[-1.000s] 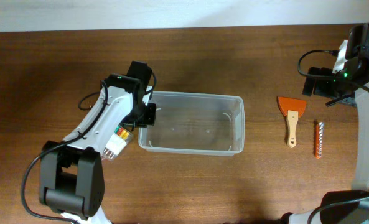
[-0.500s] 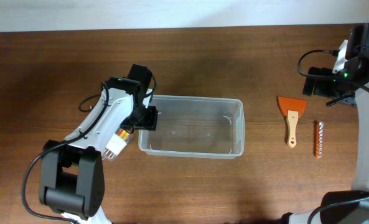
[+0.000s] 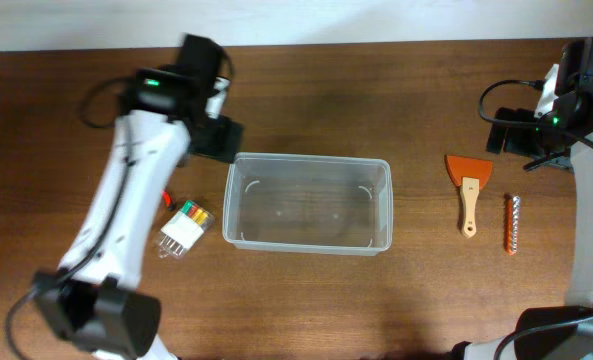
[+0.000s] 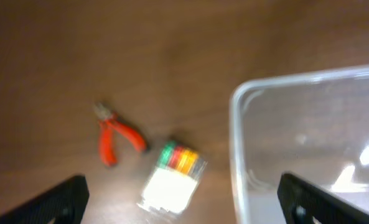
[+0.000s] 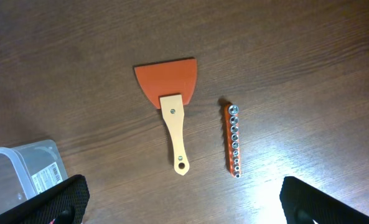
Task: Pack container
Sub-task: 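Release the container and move the left gripper to the red pliers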
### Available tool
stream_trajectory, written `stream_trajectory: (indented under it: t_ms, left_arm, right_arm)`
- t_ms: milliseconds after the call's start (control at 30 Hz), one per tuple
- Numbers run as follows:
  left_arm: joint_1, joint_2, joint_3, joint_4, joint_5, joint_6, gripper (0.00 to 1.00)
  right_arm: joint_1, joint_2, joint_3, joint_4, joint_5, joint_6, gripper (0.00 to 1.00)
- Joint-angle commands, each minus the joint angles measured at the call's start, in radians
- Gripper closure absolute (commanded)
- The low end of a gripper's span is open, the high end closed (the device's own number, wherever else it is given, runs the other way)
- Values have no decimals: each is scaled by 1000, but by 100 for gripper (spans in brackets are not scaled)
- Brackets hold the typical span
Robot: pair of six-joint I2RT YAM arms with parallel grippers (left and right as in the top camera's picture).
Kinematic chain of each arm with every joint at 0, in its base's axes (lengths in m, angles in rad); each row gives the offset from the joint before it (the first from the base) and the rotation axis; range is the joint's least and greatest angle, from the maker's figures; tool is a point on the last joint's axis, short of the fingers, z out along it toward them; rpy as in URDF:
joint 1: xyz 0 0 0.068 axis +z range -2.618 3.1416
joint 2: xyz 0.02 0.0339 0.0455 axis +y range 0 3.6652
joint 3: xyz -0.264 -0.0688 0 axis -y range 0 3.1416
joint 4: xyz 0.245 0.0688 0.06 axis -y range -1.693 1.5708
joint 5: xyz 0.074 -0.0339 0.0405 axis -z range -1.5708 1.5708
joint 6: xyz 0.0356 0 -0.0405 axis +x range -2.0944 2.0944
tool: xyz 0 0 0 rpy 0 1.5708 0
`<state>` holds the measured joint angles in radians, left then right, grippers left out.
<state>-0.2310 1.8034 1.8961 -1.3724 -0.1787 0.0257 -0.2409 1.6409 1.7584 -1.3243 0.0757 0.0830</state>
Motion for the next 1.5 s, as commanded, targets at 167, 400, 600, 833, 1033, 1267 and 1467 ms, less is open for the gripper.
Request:
stream_trajectory:
  t_ms: [167, 400, 600, 833, 1033, 1267, 1467]
  left_arm:
    - [242, -53, 5, -79, -13, 118, 1]
    - [357, -51, -168, 28, 77, 13, 1]
    - [386, -51, -348, 190, 76, -138, 1]
    - [399, -51, -565, 368, 47, -130, 1]
    - [475, -51, -615, 444, 52, -98, 1]
    - [518, -5, -615, 485, 82, -23, 1]
    - [513, 98, -615, 501, 93, 15, 1]
  right_arm:
    - [-2, -26, 26, 0, 15, 11, 1]
    - [-2, -26, 26, -1, 14, 11, 1]
    - [-2, -26, 26, 0, 3, 11, 1]
    - [-2, -26, 26, 1, -16, 11, 1]
    - [-2, -26, 26, 3, -19, 11, 1]
    - [-2, -26, 26, 4, -19, 11, 1]
    - [-2, -26, 26, 3, -19, 11, 2]
